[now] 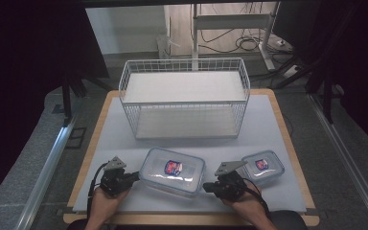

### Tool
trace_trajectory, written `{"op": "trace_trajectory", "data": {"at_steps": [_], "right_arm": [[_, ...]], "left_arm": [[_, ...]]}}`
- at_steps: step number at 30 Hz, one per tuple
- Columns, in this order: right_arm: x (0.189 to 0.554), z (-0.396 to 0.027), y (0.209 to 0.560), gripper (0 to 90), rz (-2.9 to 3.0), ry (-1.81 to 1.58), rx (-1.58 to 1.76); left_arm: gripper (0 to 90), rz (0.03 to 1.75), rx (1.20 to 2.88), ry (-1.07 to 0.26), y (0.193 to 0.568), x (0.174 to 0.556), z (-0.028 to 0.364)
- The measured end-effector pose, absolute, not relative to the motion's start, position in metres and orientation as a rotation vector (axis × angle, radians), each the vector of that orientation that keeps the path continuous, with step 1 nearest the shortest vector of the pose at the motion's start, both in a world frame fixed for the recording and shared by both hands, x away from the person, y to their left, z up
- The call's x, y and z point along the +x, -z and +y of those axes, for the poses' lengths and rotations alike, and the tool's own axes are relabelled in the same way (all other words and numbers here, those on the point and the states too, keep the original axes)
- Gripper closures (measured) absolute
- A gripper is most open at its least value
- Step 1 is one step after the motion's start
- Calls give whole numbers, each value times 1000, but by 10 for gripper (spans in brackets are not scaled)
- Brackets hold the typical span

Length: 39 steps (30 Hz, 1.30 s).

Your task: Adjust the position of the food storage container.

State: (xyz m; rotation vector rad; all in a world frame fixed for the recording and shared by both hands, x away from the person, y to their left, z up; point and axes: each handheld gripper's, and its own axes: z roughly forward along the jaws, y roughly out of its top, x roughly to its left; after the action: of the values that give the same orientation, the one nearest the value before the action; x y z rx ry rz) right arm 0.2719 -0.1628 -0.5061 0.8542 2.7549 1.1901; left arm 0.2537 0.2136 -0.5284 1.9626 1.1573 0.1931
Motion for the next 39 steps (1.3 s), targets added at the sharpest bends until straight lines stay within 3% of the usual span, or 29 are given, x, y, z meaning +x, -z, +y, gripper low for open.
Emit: {"op": "trace_trajectory", "data": {"at_steps": [18, 30, 32, 33, 39], "right_arm": [[290, -198, 504, 891, 2628, -1110, 1006], [287, -228, 487, 773, 2511, -1133, 1017], [286, -233, 485, 689, 2474, -1160, 1027], [286, -233, 485, 689, 2474, -1160, 1027], [284, -231, 487, 515, 2465, -1174, 1002]], "left_arm": [[884, 1084, 2022, -188, 526, 265, 171], [588, 1038, 2060, -326, 517, 252, 183], [489, 1031, 2073, -350, 517, 247, 184], [457, 1031, 2073, -350, 517, 247, 184], [310, 1047, 2078, -314, 521, 244, 190]]}}
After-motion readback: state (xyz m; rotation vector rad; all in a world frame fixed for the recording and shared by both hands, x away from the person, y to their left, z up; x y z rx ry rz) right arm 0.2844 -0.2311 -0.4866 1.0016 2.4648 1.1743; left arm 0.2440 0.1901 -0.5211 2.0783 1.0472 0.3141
